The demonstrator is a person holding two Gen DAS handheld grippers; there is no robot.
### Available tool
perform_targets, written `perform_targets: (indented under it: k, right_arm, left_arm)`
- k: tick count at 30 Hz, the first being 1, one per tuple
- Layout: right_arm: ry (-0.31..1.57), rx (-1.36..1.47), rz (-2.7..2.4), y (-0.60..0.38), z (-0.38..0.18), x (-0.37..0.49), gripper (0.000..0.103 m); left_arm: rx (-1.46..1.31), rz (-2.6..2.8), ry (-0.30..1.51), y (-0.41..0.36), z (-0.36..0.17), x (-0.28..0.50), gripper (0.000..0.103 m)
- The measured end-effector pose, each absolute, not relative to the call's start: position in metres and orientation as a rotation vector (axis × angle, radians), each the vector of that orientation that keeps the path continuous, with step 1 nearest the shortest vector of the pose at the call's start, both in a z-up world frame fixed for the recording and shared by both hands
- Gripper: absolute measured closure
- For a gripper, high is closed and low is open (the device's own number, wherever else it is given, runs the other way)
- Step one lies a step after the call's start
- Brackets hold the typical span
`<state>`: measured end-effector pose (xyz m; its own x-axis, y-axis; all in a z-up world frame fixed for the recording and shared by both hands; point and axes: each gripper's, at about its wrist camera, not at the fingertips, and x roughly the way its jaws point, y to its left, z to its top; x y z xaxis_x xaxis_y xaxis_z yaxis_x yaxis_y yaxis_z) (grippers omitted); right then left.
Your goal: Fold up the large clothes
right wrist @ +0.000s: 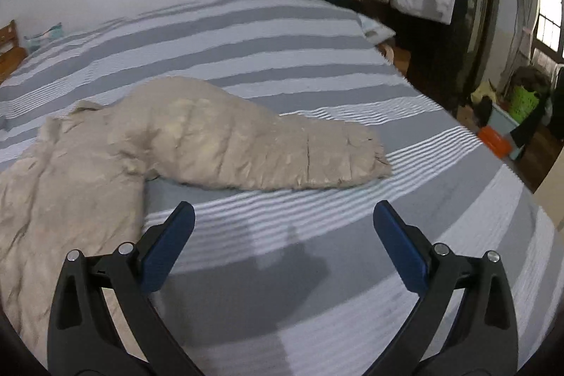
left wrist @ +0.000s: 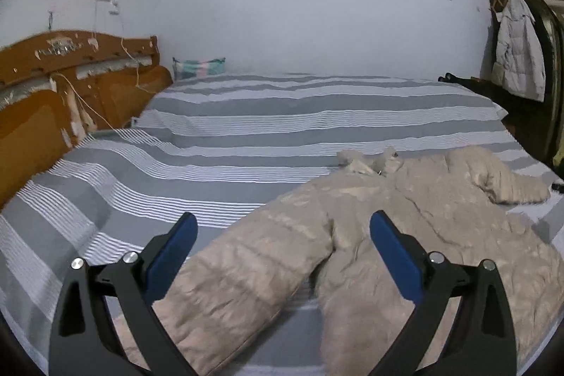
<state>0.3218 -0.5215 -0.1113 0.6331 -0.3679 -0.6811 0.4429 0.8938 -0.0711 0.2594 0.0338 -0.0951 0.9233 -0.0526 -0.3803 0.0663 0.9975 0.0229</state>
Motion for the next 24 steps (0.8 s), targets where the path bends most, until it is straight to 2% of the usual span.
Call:
perform_targets:
  k: [7,11,13,14,15,17,19,24]
  right_arm:
    - [0.827,0.086,-0.507,-0.577,-0.174,0.405,0.003]
    - [0.940,0.121,-0.556,-0.610,-0.210,0.438,0.021]
    - [0.962,0.138,-0.530,-0.617,-0.219,0.444,0.027]
    - [0.966,0.135,-0.514,-0.618,-0.220,0.447,0.043]
    - [0.962,0.127,-0.493,-0.617,-0.217,0.452,0.070]
    - [0.958,0.106,-0.495,-0.614,-0.208,0.457,0.086]
    - [0.920,0.128,-0.497,-0.607,-0.185,0.458,0.088]
    - [0.672,0.136,-0.307,-0.529,-0.071,0.457,0.088]
  left_arm:
    - [0.083,-0.028,0.419,0.014,-0.113,0.326,0.005]
    - [0.076,-0.036,0.429,0.005,-0.122,0.354,0.005]
    - [0.100,-0.047,0.429,-0.002,-0.127,0.368,0.005]
    - [0.112,-0.055,0.428,-0.006,-0.130,0.375,0.005]
    - [0.114,-0.060,0.435,-0.008,-0.132,0.379,0.005]
    - [0.107,-0.068,0.452,-0.009,-0.134,0.388,0.005]
    - [0.085,-0.072,0.469,-0.007,-0.128,0.393,0.005]
    - [0.053,-0.072,0.422,0.012,-0.087,0.388,0.005]
